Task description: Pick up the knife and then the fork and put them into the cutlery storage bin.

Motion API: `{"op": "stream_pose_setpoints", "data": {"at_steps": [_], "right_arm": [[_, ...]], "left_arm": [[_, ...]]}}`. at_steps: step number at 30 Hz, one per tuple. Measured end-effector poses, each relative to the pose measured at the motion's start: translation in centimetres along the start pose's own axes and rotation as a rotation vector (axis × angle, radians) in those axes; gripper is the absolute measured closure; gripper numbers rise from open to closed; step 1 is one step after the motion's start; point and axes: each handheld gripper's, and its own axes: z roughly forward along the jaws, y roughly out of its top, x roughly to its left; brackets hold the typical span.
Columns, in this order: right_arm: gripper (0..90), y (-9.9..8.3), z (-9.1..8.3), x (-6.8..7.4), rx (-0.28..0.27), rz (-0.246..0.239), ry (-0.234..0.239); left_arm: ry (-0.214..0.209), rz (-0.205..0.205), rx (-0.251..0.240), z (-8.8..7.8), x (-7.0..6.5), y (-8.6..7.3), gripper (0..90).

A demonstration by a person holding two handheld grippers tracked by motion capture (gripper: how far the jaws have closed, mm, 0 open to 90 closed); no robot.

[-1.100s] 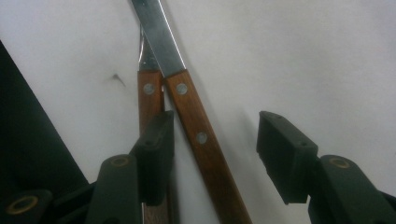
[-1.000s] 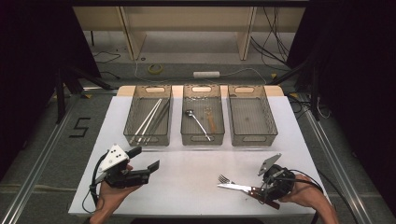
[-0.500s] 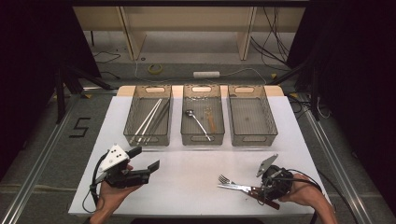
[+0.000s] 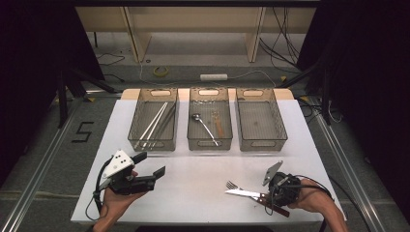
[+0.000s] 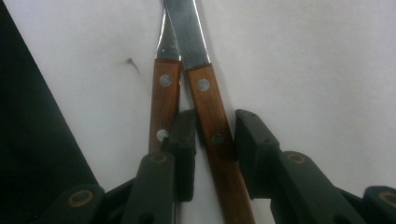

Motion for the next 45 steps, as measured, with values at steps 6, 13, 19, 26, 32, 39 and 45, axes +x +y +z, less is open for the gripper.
{"op": "stream_pose_setpoints", "data": {"at_steps": [6,13,19,26,32,39,45], "right_arm": [[71.8,0.2,0.0,0.2,0.010,-0.049,-0.010],[74.0,0.2,0.0,0.4,0.009,-0.088,-0.010],[76.0,0.1,-0.1,0.5,0.007,-0.128,-0.011],[76.8,0.0,-0.1,0.5,-0.006,-0.149,-0.009],[77.1,-0.1,-0.3,0.5,-0.027,-0.152,-0.024],[77.2,0.0,-1.1,0.6,-0.073,-0.134,-0.030],[77.2,-0.1,-1.5,0.3,-0.112,-0.084,-0.035]], "left_arm": [[0.000,0.001,0.000,0.0,0.0,0.0,15.5],[0.000,0.001,0.000,0.0,0.0,0.0,15.5],[0.001,0.002,0.001,0.0,0.0,0.0,15.5],[0.001,0.002,0.000,0.0,-0.1,0.0,15.5],[0.001,0.002,0.000,0.0,-0.1,0.0,15.5],[0.001,0.003,0.000,0.0,0.0,0.0,15.5],[0.002,0.005,-0.001,0.0,0.0,0.0,15.5]]}}
